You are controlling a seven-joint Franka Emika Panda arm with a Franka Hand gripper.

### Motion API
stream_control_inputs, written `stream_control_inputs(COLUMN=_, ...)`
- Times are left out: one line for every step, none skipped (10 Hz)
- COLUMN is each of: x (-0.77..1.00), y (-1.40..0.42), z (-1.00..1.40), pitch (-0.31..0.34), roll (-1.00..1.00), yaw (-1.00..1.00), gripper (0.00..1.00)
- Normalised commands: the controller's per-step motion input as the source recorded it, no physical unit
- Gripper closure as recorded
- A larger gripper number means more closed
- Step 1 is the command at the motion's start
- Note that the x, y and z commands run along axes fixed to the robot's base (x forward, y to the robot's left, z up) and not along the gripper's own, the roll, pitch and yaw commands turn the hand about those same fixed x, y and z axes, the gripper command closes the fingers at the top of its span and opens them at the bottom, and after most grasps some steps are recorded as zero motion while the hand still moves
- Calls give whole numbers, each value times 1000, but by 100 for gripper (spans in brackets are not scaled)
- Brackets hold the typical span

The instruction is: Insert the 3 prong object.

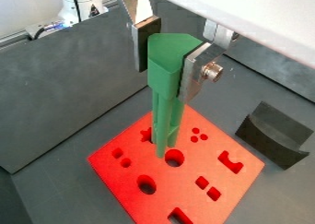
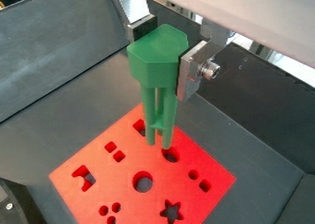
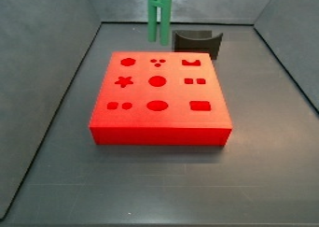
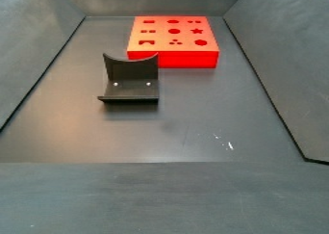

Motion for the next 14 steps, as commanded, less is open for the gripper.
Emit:
stream_control_inputs(x=37, y=0, z=0, pitch=0, roll=0, yaw=0, gripper=100)
stream_control_inputs(x=217, y=251, z=-106, pitch=0, roll=-20, yaw=-414, gripper=100)
stream_control_inputs(x=374, y=286, z=-474, pitch=0, roll=0, yaw=-740, gripper=100)
stream_control_inputs(x=346, y=283, z=-580, pitch=54, roll=7, yaw=-754, gripper=100)
stream_control_inputs(x=331, y=300, z=-631, pitch=83, roll=26, yaw=-743, gripper=100)
stream_control_inputs(x=314, y=311, z=-657, pitch=100, roll=29, yaw=-737, gripper=100)
stream_control_inputs(x=166, y=311, z=-711, pitch=179, roll=0, yaw=-769, gripper=100)
stream_control_inputs(x=117, y=294, z=-677, pitch=204, roll=0, yaw=-774, gripper=100)
stream_control_inputs(x=191, y=263, z=-554, pitch=136, roll=-24, yaw=-746, gripper=100)
stream_control_inputs(x=289, y=271, z=-111, pitch=-61, roll=-340, yaw=-480, gripper=100)
stream_control_inputs(x=234, y=246, z=0, pitch=-157, roll=-431, yaw=-426, gripper=100)
stream_control_inputs(x=163, y=251, z=134, pitch=-229, roll=-494, yaw=-346, gripper=100)
stream_control_inputs(x=100, y=231, z=97, pitch=-201, roll=-489, yaw=-360, gripper=100)
stream_control_inputs(x=-43, y=314, z=0, pitch=-173, roll=-346, yaw=-354, gripper=100)
